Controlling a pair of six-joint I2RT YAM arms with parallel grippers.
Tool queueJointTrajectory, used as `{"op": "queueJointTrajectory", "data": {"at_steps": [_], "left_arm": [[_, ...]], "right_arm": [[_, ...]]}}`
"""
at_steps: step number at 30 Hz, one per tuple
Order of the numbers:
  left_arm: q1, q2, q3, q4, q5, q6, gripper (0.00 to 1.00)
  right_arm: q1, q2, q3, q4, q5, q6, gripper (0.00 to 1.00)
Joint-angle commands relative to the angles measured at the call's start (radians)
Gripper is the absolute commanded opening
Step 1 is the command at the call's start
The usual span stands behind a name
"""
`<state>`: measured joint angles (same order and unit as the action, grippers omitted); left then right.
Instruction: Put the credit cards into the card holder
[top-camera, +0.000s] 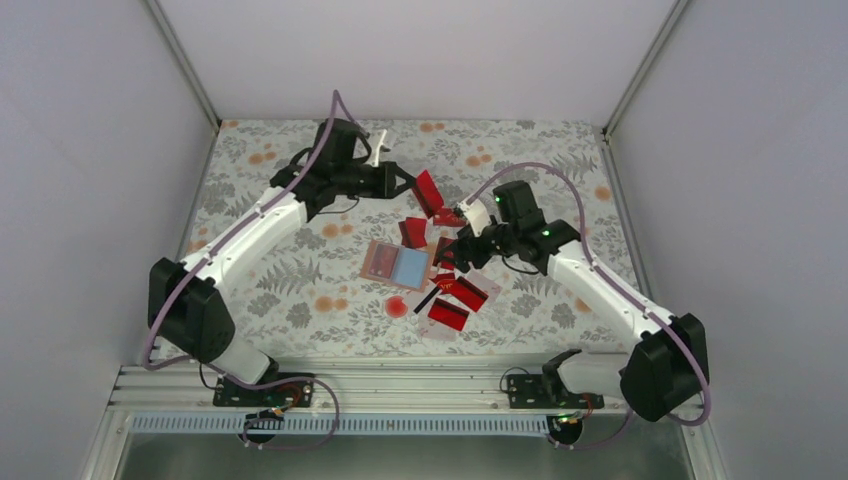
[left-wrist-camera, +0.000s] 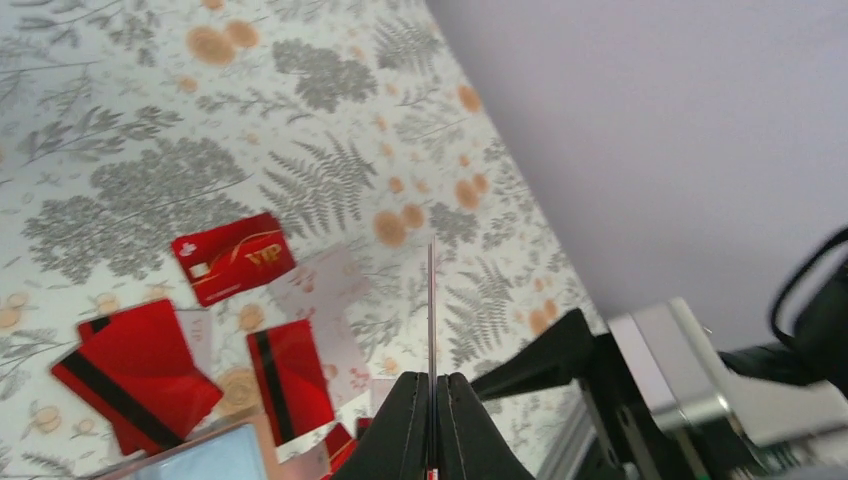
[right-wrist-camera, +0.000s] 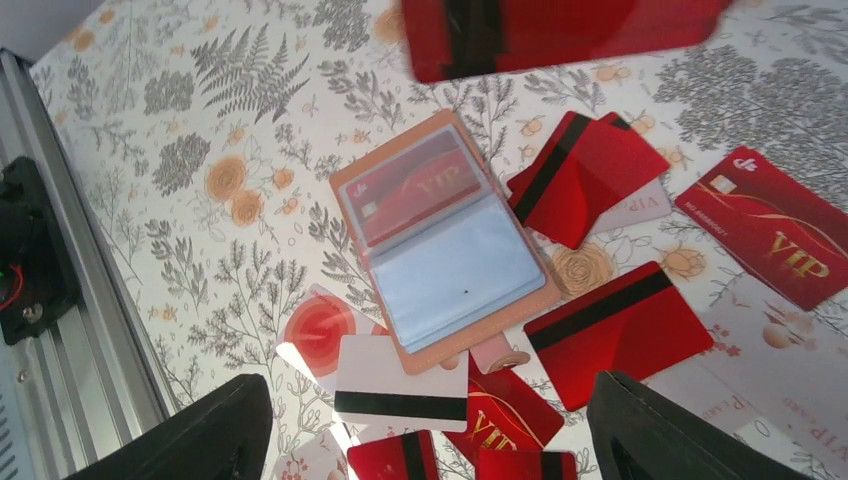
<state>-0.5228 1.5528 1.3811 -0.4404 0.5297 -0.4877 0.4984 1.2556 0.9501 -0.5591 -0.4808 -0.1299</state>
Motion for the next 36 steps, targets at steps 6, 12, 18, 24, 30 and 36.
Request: {"op": "queueJointTrajectory", "data": {"at_steps": [6,12,18,24,30,36], "left_arm": [[0.052,-0.051,-0.068,0.218,0.356,-0.101,0.04],[0.060,-0.072,0.019,0.243,0.482,-0.092,0.02],[0.059,-0.016,0.056,0.121,0.405,-0.029,0.06],[0.040,0.088,0.069,-0.019,0.253,0.000,0.06],[-0.008,0.241,0.122,-0.213,0.168,0.041,0.17],[-0.115,0.366,0.386,-0.409,-0.001,0.079,0.41]], "right_arm": [[-0.115,-0.094,0.022,0.120,-0.106,0.120,0.78],[-0.286,-0.129,0.025,0.349,-0.596,0.359,0.72],[-0.370,-0.047,0.124,0.163,-0.585,0.310,0.65],[-0.389,0.018,0.145,-0.029,-0.332,0.308,0.61],[-0.357,0.022,0.077,-0.096,-0.228,0.264,0.62],[-0.342,0.022,0.069,-0.106,-0.174,0.253,0.63]]}}
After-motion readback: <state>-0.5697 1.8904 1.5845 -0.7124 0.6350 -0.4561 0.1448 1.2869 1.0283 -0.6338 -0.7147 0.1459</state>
